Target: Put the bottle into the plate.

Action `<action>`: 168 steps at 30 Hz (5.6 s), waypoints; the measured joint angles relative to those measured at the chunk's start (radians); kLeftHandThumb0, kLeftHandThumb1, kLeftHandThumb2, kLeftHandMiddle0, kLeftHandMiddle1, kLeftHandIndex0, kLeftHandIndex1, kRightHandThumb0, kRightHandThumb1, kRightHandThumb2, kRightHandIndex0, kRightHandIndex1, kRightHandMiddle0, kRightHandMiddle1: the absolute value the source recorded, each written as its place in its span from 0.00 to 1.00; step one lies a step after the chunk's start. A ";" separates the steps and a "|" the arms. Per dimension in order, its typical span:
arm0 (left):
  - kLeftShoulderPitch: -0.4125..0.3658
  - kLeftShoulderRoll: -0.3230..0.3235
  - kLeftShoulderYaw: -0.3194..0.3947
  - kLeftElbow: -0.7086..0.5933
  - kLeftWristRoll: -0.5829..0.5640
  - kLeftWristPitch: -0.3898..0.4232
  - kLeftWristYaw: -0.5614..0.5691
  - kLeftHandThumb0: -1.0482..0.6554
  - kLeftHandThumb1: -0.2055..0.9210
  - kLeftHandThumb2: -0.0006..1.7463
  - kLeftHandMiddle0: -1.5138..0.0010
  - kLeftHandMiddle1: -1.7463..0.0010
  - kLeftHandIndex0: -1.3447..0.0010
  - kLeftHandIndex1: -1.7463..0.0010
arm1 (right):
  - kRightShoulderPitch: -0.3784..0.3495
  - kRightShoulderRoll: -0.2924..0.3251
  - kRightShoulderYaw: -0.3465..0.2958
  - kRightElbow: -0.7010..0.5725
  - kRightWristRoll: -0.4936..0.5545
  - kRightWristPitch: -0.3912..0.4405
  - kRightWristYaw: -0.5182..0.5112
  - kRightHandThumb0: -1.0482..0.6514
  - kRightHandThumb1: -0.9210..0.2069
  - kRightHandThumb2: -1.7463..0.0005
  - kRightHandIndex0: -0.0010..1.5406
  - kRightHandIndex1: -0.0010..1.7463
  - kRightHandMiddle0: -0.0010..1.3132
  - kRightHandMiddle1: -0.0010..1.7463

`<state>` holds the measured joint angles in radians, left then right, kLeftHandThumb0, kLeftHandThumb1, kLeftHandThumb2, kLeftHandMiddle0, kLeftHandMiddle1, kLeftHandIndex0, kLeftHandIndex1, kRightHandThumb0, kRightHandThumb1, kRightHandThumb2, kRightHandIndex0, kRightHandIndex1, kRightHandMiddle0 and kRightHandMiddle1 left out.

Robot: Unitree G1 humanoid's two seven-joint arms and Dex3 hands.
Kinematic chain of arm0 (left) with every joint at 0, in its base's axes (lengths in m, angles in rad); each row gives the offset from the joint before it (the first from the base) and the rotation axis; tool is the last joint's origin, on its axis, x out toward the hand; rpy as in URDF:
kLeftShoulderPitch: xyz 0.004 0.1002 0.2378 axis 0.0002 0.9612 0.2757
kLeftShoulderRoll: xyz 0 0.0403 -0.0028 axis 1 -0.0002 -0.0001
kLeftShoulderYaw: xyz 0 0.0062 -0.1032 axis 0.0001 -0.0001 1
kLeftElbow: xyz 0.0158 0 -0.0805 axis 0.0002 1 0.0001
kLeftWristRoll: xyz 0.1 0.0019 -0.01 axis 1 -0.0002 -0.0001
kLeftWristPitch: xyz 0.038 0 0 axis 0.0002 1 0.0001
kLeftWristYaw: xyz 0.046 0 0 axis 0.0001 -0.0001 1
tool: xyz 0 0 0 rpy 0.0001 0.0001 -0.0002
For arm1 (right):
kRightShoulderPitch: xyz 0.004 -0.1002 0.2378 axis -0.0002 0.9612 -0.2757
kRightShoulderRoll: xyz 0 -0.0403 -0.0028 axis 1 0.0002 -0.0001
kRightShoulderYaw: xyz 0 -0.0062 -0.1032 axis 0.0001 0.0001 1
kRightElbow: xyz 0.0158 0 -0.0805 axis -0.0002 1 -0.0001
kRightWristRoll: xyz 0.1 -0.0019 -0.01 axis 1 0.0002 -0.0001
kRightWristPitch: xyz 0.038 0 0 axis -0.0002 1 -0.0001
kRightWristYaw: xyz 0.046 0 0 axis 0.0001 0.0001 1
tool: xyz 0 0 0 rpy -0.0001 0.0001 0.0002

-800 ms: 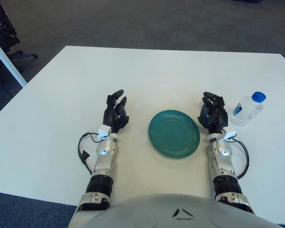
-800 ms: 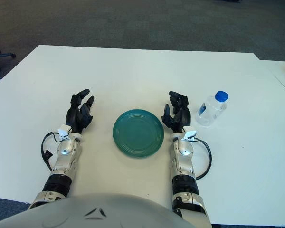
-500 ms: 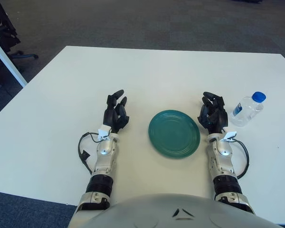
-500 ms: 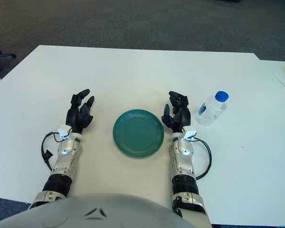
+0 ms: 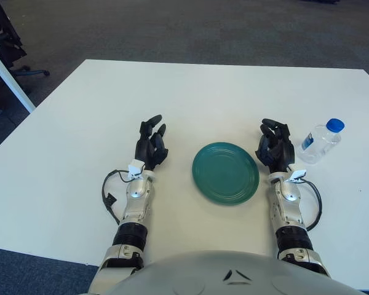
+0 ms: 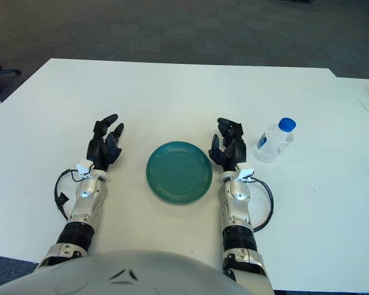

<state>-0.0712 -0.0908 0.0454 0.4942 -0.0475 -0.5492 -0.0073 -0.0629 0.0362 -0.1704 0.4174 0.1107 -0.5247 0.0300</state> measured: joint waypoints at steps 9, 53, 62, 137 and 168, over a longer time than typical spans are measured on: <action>-0.002 -0.002 0.000 0.004 0.016 -0.004 0.012 0.18 1.00 0.50 0.68 1.00 0.98 0.44 | -0.001 0.000 0.002 -0.013 0.001 -0.008 0.001 0.31 0.18 0.54 0.19 0.38 0.10 0.73; -0.072 -0.008 0.016 0.110 0.016 -0.033 0.019 0.16 1.00 0.47 0.65 0.99 0.96 0.43 | -0.220 -0.182 -0.055 -0.350 -0.003 0.119 -0.017 0.25 0.19 0.56 0.18 0.42 0.15 0.71; -0.079 -0.009 0.023 0.122 0.013 -0.034 0.005 0.16 1.00 0.47 0.65 0.99 0.95 0.43 | -0.237 -0.236 -0.121 -0.358 0.020 0.133 -0.020 0.26 0.19 0.56 0.20 0.43 0.15 0.71; -0.154 0.121 0.136 0.272 -0.144 -0.180 -0.323 0.21 1.00 0.57 0.75 1.00 1.00 0.47 | -0.108 -0.340 -0.153 -0.118 -0.302 -0.076 -0.229 0.01 0.00 0.54 0.01 0.00 0.00 0.03; -0.162 0.138 0.175 0.290 -0.185 -0.192 -0.417 0.23 1.00 0.58 0.76 1.00 1.00 0.51 | -0.086 -0.400 -0.029 -0.088 -0.443 -0.137 -0.296 0.00 0.00 0.56 0.00 0.00 0.00 0.00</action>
<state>-0.2336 0.0472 0.2202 0.7844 -0.2325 -0.7409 -0.4240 -0.1487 -0.3641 -0.1992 0.3294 -0.3325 -0.6617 -0.2662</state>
